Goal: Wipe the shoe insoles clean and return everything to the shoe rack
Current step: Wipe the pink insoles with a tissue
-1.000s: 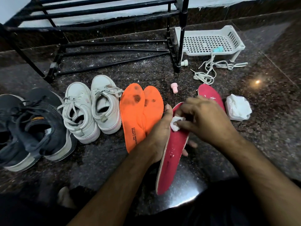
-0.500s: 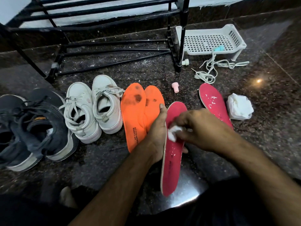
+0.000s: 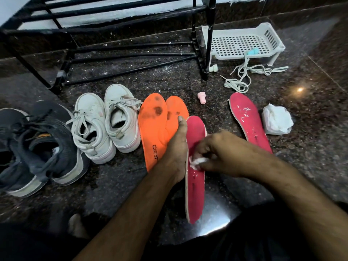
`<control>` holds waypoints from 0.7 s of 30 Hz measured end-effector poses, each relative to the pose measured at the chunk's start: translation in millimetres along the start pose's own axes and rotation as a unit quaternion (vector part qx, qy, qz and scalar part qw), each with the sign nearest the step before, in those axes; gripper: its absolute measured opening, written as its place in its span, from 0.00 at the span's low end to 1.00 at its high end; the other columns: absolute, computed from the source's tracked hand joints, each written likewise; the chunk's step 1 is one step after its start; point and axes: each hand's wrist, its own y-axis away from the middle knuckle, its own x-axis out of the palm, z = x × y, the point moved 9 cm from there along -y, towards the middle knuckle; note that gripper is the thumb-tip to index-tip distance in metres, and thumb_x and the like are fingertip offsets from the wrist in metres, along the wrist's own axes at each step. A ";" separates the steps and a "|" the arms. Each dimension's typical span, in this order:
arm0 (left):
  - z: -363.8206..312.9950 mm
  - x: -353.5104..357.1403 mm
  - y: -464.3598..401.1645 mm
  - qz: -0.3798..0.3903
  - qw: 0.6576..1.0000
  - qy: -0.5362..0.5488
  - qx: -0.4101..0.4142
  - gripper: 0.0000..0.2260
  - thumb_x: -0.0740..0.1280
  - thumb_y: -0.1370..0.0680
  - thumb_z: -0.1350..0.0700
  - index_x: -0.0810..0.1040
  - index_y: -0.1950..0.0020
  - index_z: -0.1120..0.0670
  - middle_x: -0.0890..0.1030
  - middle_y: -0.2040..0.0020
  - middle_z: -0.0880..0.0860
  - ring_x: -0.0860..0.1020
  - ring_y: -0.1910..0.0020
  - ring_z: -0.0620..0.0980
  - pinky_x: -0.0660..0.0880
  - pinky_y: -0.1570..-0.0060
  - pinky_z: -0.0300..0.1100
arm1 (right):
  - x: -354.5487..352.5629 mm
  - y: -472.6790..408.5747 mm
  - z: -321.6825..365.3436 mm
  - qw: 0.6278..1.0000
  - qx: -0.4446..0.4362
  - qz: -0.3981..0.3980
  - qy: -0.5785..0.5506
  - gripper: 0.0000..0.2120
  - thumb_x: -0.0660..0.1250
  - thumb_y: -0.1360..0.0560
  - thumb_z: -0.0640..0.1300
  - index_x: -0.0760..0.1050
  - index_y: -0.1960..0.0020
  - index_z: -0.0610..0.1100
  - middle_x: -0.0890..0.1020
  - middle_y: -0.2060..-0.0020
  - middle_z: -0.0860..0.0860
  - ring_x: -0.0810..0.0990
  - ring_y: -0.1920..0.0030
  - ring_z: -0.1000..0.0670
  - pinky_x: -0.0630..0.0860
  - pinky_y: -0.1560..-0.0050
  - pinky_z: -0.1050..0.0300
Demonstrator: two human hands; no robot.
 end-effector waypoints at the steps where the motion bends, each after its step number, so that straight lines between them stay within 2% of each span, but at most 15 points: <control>1: 3.0 2.7 2.8 0.012 1.000 0.002 -0.016 0.42 0.45 0.27 0.23 0.79 0.70 0.57 0.79 0.72 0.50 0.77 0.74 0.42 0.76 0.70 0.37 | 1.6 5.4 3.2 0.999 -0.015 0.027 -0.030 0.04 0.74 0.28 0.46 0.83 0.54 0.52 0.85 0.61 0.57 0.80 0.63 0.61 0.70 0.60 0.69; 2: 13.5 14.0 7.1 0.046 0.997 -0.005 -0.060 0.41 0.45 0.24 0.26 0.80 0.69 0.57 0.80 0.72 0.51 0.79 0.74 0.45 0.77 0.72 0.37 | -4.2 10.0 2.8 0.998 -0.020 0.012 -0.057 0.04 0.74 0.28 0.46 0.83 0.53 0.53 0.84 0.61 0.58 0.79 0.63 0.62 0.70 0.61 0.69; 4: 33.9 33.0 12.0 0.118 0.984 0.009 -0.131 0.39 0.44 0.23 0.27 0.82 0.55 0.57 0.83 0.67 0.53 0.81 0.72 0.49 0.79 0.74 0.41 | -34.4 15.8 -11.7 0.990 0.007 -0.118 -0.081 0.05 0.73 0.28 0.47 0.83 0.52 0.52 0.83 0.61 0.58 0.79 0.63 0.61 0.72 0.61 0.63; 6: 37.7 35.5 15.5 0.106 0.985 0.011 -0.137 0.43 0.40 0.24 0.27 0.79 0.38 0.58 0.83 0.60 0.55 0.82 0.69 0.50 0.79 0.74 0.44 | -65.4 23.8 -27.7 0.960 0.066 -0.269 -0.033 0.04 0.72 0.28 0.48 0.81 0.53 0.52 0.80 0.62 0.57 0.76 0.64 0.59 0.71 0.62 0.57; 7: 36.6 39.5 18.2 0.105 0.986 0.029 -0.129 0.43 0.40 0.24 0.27 0.78 0.35 0.58 0.83 0.59 0.55 0.82 0.69 0.50 0.79 0.74 0.45 | -71.3 24.1 -30.4 0.949 0.089 -0.304 0.002 0.04 0.72 0.28 0.49 0.81 0.54 0.52 0.79 0.62 0.56 0.75 0.63 0.57 0.71 0.62 0.56; 8: 36.0 33.1 12.0 0.090 0.987 0.026 -0.131 0.42 0.40 0.23 0.27 0.79 0.38 0.57 0.83 0.61 0.55 0.82 0.70 0.50 0.79 0.74 0.46 | -68.8 19.0 -27.3 0.951 0.087 -0.296 0.033 0.03 0.72 0.28 0.49 0.81 0.54 0.52 0.78 0.60 0.55 0.77 0.60 0.53 0.73 0.60 0.54; 10: 34.7 29.0 12.8 0.083 0.990 0.014 -0.115 0.37 0.42 0.22 0.28 0.80 0.52 0.55 0.82 0.69 0.53 0.80 0.73 0.49 0.78 0.72 0.43 | -40.7 1.9 -10.9 0.974 0.033 -0.203 0.099 0.05 0.70 0.28 0.47 0.82 0.53 0.51 0.79 0.57 0.51 0.79 0.53 0.47 0.78 0.55 0.49; 12: 25.2 12.5 10.0 0.020 0.996 0.014 -0.085 0.36 0.45 0.21 0.29 0.78 0.59 0.57 0.81 0.71 0.57 0.77 0.77 0.46 0.75 0.74 0.36 | -9.0 -4.6 7.6 0.985 -0.013 -0.101 0.139 0.06 0.68 0.27 0.48 0.82 0.54 0.49 0.80 0.56 0.50 0.80 0.52 0.46 0.78 0.53 0.49; 14: 31.2 -4.8 -5.5 0.021 0.997 -0.003 -0.078 0.38 0.44 0.23 0.26 0.78 0.55 0.57 0.83 0.59 0.63 0.80 0.72 0.44 0.78 0.68 0.38 | 13.0 1.8 16.8 0.995 -0.035 0.011 0.091 0.05 0.70 0.26 0.50 0.82 0.55 0.50 0.82 0.59 0.53 0.80 0.57 0.55 0.76 0.56 0.57; 15: 27.3 -3.3 -2.2 0.019 0.997 -0.005 -0.073 0.38 0.44 0.22 0.26 0.79 0.54 0.56 0.83 0.59 0.63 0.81 0.69 0.48 0.79 0.64 0.41 | 19.1 8.6 19.5 0.997 -0.041 0.057 0.037 0.03 0.71 0.27 0.49 0.82 0.56 0.50 0.83 0.60 0.55 0.78 0.61 0.62 0.73 0.58 0.65; 16: 25.3 3.2 1.5 0.010 0.997 0.008 -0.082 0.39 0.43 0.22 0.27 0.79 0.55 0.57 0.82 0.63 0.61 0.80 0.69 0.52 0.79 0.63 0.42 | 19.2 15.3 18.9 0.997 -0.040 0.073 -0.006 0.02 0.73 0.27 0.48 0.83 0.55 0.51 0.83 0.61 0.58 0.76 0.62 0.65 0.69 0.59 0.71; 17: 24.0 9.9 3.9 0.022 0.996 0.026 -0.080 0.40 0.43 0.22 0.27 0.79 0.55 0.59 0.81 0.66 0.60 0.79 0.70 0.54 0.78 0.64 0.42 | 13.1 19.5 14.6 0.998 -0.030 0.051 -0.033 0.02 0.74 0.27 0.47 0.83 0.56 0.53 0.82 0.61 0.60 0.75 0.62 0.67 0.66 0.60 0.73; 19: 32.8 25.8 9.1 0.063 0.990 0.093 -0.091 0.40 0.44 0.23 0.26 0.78 0.55 0.60 0.80 0.66 0.60 0.79 0.70 0.55 0.78 0.66 0.42 | -13.9 22.6 -6.9 0.995 0.010 -0.078 -0.058 0.05 0.74 0.28 0.48 0.80 0.57 0.57 0.78 0.61 0.61 0.75 0.60 0.66 0.68 0.58 0.71; 21: 21.4 18.3 7.0 0.037 0.988 0.130 -0.079 0.41 0.45 0.24 0.25 0.79 0.53 0.59 0.81 0.63 0.61 0.81 0.67 0.56 0.79 0.67 0.42 | -26.1 23.8 -33.1 0.972 0.082 -0.180 -0.126 0.03 0.74 0.27 0.50 0.81 0.54 0.54 0.78 0.57 0.57 0.78 0.57 0.60 0.75 0.52 0.61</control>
